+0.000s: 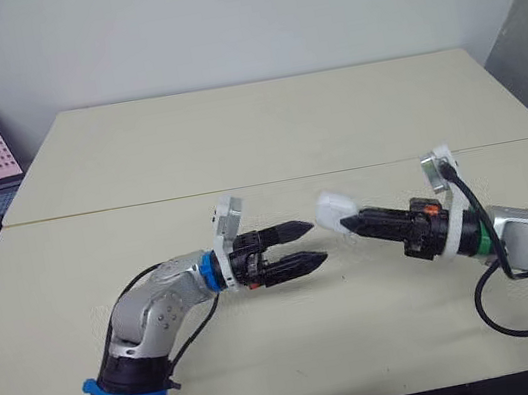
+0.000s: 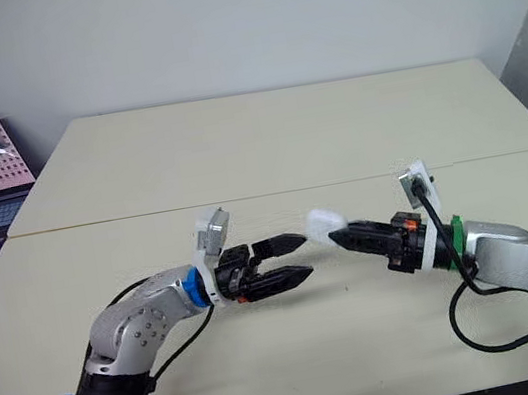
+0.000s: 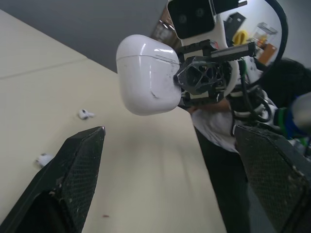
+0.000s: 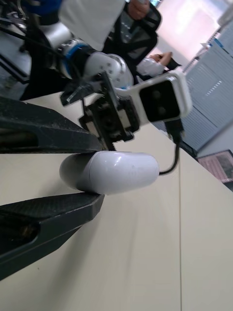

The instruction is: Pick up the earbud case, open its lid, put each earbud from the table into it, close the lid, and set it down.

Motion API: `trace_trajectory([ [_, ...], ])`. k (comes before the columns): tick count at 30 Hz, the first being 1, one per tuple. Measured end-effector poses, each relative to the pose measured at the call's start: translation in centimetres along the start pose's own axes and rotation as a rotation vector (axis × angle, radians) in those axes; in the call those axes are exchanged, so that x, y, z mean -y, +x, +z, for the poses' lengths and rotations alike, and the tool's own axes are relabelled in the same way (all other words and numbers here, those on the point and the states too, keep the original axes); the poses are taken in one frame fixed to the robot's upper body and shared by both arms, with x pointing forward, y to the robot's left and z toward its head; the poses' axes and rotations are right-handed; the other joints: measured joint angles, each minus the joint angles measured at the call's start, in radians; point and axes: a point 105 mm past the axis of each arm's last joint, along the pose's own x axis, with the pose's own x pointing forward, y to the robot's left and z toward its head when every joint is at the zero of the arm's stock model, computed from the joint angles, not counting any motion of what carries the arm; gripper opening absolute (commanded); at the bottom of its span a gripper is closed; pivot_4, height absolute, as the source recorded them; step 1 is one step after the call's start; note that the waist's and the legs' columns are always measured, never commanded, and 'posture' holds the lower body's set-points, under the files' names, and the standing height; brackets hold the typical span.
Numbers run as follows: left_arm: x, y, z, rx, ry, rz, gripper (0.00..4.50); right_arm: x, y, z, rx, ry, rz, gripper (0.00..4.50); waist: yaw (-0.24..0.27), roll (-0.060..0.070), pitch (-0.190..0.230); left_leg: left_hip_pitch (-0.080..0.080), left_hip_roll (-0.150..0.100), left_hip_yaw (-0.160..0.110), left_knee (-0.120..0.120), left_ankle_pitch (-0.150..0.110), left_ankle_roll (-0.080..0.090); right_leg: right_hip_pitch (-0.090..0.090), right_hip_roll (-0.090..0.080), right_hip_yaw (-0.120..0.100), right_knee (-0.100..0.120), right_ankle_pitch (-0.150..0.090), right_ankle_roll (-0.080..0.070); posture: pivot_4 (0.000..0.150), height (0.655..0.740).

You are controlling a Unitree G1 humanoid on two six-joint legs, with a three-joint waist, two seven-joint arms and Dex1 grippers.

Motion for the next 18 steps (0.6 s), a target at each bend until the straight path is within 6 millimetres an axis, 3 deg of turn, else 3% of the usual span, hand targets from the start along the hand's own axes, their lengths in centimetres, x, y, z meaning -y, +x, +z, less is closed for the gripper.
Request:
trace_trajectory([
  [6,1.5,0.6,-0.6,-0.057,-0.111,-0.140,4.45,-1.7,-0.2,-1.1,-0.087,-0.066,0.095,0.75,-0.002,0.000,0.000,0.000,0.000,-0.001,0.000,0.000,0.000,0.000,0.000,0.000,0.000,0.000,0.000,0.150,0.7400],
  [14,2.0,0.8,-0.2,-0.079,-0.137,-0.184,4.45,-2.0,-0.5,-2.5,-0.165,-0.090,0.109,0.75,-0.004,0.000,0.000,0.000,0.000,-0.001,0.001,0.000,0.000,0.000,0.000,0.001,0.000,0.000,0.000,0.150,0.7400],
  [18,2.1,0.8,-0.1,-0.081,-0.137,-0.190,3.51,-1.8,-0.5,-2.7,-0.169,-0.088,0.098,0.75,-0.005,0.000,0.000,0.000,0.000,-0.001,0.001,0.000,0.000,0.000,-0.001,0.001,0.000,0.000,0.000,0.150,0.7400],
])
